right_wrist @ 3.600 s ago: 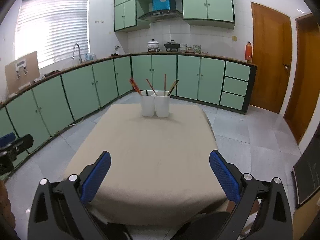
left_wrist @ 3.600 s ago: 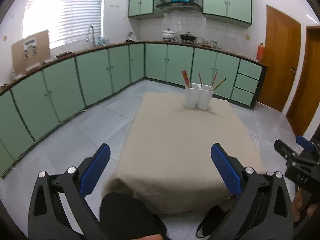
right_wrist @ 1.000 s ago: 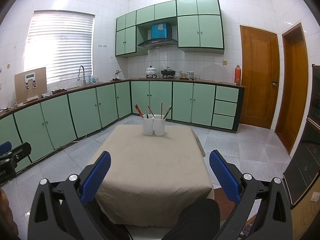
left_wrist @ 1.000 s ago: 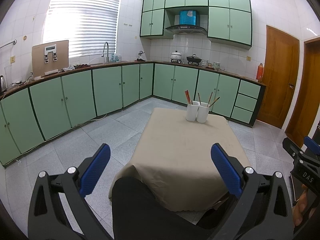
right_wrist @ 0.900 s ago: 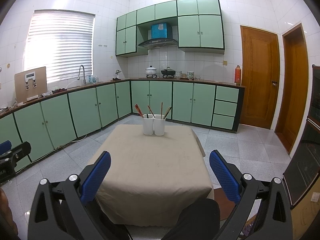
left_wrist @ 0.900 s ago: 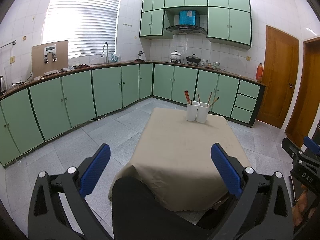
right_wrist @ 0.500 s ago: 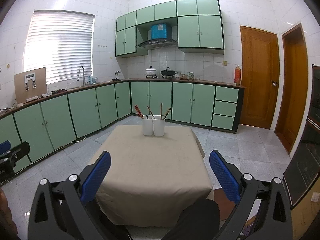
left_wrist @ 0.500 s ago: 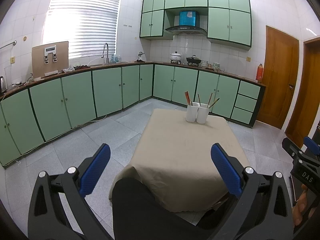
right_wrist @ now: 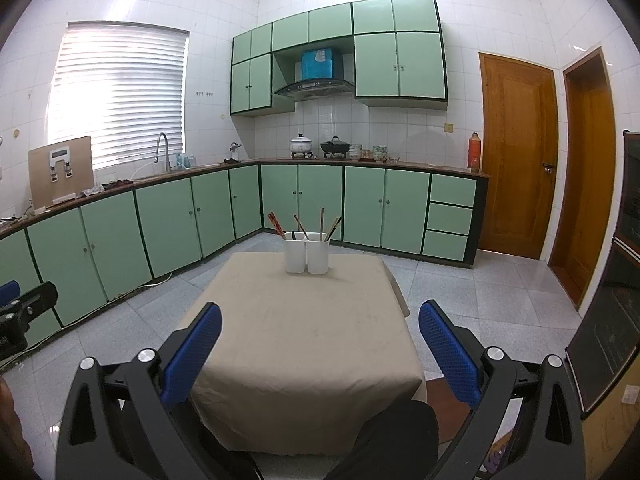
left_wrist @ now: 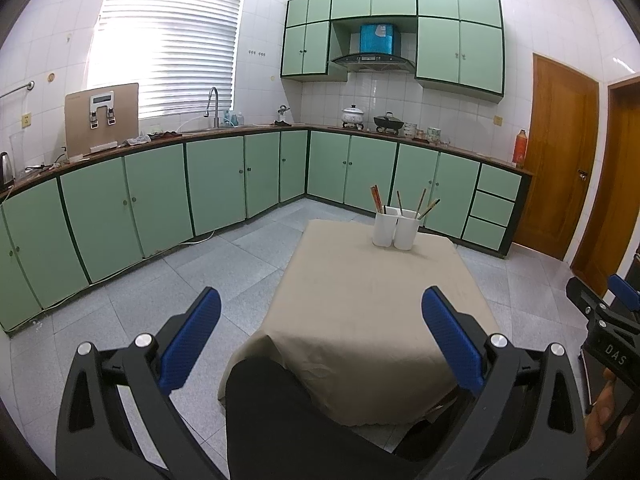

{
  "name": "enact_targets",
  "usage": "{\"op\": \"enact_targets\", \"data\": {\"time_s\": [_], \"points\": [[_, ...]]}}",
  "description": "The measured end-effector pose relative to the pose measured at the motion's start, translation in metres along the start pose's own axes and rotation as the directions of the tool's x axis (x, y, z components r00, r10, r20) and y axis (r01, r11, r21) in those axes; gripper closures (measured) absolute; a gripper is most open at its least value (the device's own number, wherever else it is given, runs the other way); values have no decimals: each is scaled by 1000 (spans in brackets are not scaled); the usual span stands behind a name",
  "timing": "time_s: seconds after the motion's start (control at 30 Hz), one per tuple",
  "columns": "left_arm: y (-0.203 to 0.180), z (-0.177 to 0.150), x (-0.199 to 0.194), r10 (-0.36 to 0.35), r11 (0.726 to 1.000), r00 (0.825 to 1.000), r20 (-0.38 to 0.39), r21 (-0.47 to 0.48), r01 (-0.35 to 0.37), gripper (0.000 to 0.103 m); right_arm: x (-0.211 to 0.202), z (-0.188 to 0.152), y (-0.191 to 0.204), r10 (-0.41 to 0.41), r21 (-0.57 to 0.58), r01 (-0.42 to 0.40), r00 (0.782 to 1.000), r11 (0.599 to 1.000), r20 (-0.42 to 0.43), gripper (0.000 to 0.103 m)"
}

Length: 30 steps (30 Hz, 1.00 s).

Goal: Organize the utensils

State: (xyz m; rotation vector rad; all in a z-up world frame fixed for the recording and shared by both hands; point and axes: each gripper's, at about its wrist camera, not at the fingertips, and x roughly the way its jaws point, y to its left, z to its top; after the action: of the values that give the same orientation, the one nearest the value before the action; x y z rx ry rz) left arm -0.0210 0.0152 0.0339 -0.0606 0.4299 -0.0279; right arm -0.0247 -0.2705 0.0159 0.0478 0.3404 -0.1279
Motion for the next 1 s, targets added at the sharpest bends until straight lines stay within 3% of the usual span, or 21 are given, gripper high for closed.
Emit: {"op": "enact_targets", "data": {"time_s": [1.0], "points": [[2,2,-2,1,1000,1000,4,1,-1,5,-3,1,-8,3,1,-3,1000,1000,-4,6]]}}
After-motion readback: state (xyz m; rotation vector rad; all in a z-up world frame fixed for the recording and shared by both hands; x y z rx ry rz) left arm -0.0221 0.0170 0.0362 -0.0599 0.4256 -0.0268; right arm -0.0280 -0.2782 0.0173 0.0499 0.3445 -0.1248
